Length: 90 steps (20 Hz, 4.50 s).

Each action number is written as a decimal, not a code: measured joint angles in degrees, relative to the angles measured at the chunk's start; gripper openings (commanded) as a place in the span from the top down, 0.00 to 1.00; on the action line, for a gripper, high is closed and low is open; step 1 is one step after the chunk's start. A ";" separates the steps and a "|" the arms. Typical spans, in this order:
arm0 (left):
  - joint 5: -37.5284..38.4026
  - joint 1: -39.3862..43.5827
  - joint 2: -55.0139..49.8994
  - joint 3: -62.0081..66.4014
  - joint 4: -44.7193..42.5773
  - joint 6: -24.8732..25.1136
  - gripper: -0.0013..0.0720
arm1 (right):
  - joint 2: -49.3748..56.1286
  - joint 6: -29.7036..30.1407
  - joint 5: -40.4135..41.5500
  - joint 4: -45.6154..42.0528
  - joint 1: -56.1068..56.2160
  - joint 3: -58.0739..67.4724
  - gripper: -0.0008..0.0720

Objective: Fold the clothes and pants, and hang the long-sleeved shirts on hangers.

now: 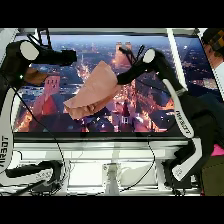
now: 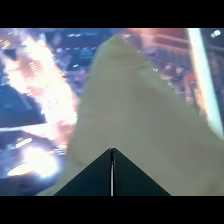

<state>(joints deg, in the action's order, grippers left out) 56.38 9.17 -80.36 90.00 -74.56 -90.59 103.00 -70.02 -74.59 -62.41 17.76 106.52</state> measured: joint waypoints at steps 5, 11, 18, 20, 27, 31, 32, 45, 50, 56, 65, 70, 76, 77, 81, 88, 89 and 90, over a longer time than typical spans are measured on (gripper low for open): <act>3.93 -3.10 0.11 0.00 -0.37 0.17 0.95 | -10.97 -1.66 -7.23 -6.84 -4.48 1.70 0.98; 7.82 -3.54 -0.35 0.00 -0.20 3.17 0.56 | -20.35 -2.82 -17.29 -11.34 -11.43 2.03 0.98; 5.51 -3.93 1.01 0.00 3.52 5.55 0.57 | -24.26 -7.87 -5.95 -11.41 -12.26 2.08 0.98; 4.02 -4.66 2.73 0.00 4.07 5.75 0.57 | -24.13 -10.01 0.66 -10.80 -9.79 2.08 0.98; 2.08 -11.04 9.49 0.00 4.44 5.95 0.57 | -22.49 -13.14 14.32 -11.45 7.43 5.20 0.98; 2.91 -15.63 12.41 0.00 4.55 5.97 0.57 | -23.15 -10.95 14.19 -13.29 15.13 10.01 0.98; 3.82 -16.70 12.81 0.00 4.50 5.97 0.57 | -23.54 -10.64 13.11 -14.29 15.72 10.51 0.98; 16.13 -16.35 4.07 -13.46 7.13 12.07 0.57 | -19.52 -9.70 5.55 -21.53 0.15 -11.76 0.98; 18.36 -11.34 -1.73 -22.16 19.89 17.33 0.01 | -15.06 -9.73 8.17 -21.53 -3.74 -15.34 0.42; 19.15 -1.36 -6.14 -24.63 25.38 20.09 0.04 | -14.01 -9.79 9.05 -21.57 -5.88 -16.13 0.42; 19.26 6.16 -14.12 -25.05 25.94 20.96 0.33 | -13.88 -9.84 8.24 -21.62 -6.23 -16.24 0.42; 18.29 7.02 -18.58 -25.05 30.10 20.96 0.40 | -13.88 -9.84 7.85 -21.62 -6.23 -16.24 0.42; 12.59 7.80 -20.68 -25.05 36.92 21.64 0.97 | -13.88 -9.84 7.26 -21.64 -6.23 -16.24 0.42; 12.17 7.76 -20.65 -25.07 39.50 22.64 0.97 | -13.86 -9.84 7.08 -21.66 -6.23 -16.24 0.42; 12.57 7.23 -17.99 -23.52 54.53 29.51 0.97 | -13.88 -9.84 6.32 -21.79 -6.29 -16.24 0.42; 4.83 3.28 -2.23 -17.73 57.00 34.58 0.97 | -15.50 -10.10 7.19 -21.92 -6.64 -16.24 0.42; 2.91 2.32 0.15 -17.49 53.70 33.73 0.97 | -15.91 -10.12 7.54 -21.90 -6.64 -16.24 0.42; 1.11 1.31 2.34 -17.29 49.86 32.41 0.97 | -16.24 -10.14 7.74 -21.90 -6.64 -16.24 0.42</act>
<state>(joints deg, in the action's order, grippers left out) 57.49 10.48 -78.02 72.71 -24.71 -58.17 86.76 -80.16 -66.85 -84.31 11.11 90.28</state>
